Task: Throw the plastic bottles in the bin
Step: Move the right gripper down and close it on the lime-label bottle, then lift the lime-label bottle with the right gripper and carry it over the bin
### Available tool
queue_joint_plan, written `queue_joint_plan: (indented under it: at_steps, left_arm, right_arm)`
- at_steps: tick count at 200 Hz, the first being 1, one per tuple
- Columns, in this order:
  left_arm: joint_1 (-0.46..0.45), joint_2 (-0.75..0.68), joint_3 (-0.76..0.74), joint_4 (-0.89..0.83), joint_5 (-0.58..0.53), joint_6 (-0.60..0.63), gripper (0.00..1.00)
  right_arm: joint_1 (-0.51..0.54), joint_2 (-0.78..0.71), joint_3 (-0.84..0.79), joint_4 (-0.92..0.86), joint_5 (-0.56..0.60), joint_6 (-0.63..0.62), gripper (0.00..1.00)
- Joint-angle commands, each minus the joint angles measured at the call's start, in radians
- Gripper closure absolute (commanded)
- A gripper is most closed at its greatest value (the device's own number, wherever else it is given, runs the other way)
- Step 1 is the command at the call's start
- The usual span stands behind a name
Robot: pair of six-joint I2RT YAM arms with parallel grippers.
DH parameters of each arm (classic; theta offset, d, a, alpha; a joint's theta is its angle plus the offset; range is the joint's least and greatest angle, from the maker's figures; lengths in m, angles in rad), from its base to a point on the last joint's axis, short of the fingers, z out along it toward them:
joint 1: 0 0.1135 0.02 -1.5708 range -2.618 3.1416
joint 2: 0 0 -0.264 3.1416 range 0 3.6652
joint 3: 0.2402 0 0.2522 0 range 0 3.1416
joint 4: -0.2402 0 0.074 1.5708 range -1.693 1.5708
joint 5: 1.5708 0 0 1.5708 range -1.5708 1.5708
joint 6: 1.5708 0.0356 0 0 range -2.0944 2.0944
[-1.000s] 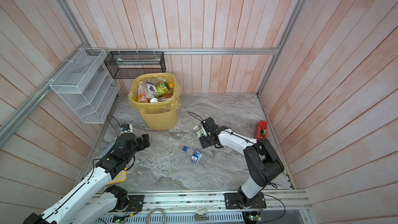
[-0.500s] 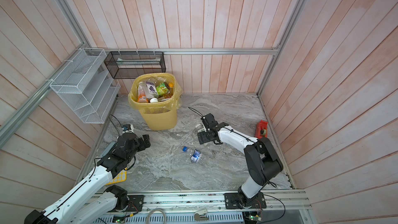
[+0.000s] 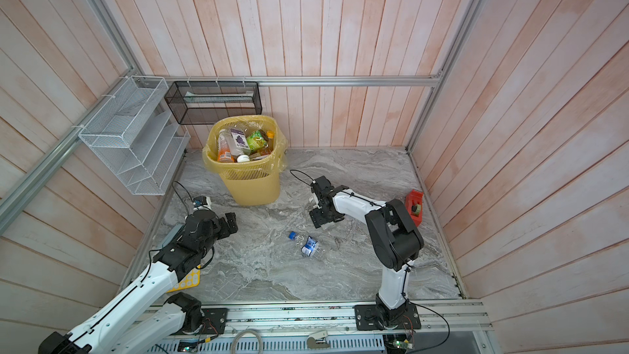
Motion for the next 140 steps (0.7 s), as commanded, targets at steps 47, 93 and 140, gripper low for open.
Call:
queue_joint_plan:
  at_steps: [47, 93, 140]
  left_arm:
    - [-0.002, -0.013, -0.013, -0.022, -0.032, -0.008, 0.00]
    - [-0.002, -0.044, -0.029, -0.003, -0.046, -0.031, 0.00]
    - [-0.001, -0.062, -0.035, 0.013, -0.051, -0.037, 0.00]
  right_arm:
    - [-0.014, -0.045, 0.014, 0.013, 0.011, -0.016, 0.47]
    - [-0.098, -0.353, -0.077, 0.253, -0.126, 0.047, 0.54]
    - [-0.109, -0.558, 0.038, 0.505, -0.180, 0.101, 0.54]
